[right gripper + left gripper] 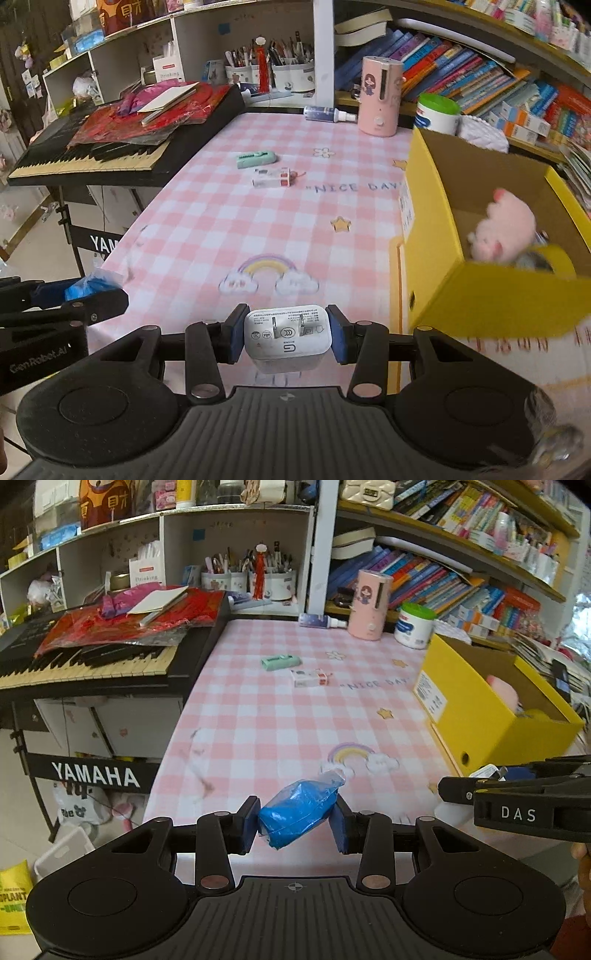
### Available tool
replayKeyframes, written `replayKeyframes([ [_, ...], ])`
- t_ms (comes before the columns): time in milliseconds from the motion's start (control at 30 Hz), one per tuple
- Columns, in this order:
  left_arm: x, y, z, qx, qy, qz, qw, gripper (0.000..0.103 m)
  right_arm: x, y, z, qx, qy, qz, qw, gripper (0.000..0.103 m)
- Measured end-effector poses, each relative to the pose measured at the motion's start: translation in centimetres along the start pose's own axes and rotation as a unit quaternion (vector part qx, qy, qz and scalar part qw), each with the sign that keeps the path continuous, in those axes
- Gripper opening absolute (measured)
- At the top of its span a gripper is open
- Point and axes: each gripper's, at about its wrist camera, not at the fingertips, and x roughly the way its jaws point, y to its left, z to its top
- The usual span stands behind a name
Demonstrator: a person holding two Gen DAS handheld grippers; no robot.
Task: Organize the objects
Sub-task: 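Carry the white charger and blue packet with both grippers over the yellow box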
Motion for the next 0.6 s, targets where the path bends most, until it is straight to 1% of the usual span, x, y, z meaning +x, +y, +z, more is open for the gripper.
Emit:
replayKeyframes([
  [300,-3.0,-2.1,-3.2,0.039,0.009,-0.036,0.9986,0.038,-3.9,0.2,-5.5,0.041,0.004,-0.014,0.999,0.042],
  [433,-3.7,-3.4,-3.7,0.056,0.005,-0.055,0.9969,0.038,-5.5,-0.1,-7.4,0.054,0.006,-0.026,0.998,0.042],
  [600,-4.1,-5.5,-3.7,0.080,0.002,-0.083,0.9934,0.038,-7.5,-1.3,-8.9,0.078,0.000,-0.051,0.996,0.042],
])
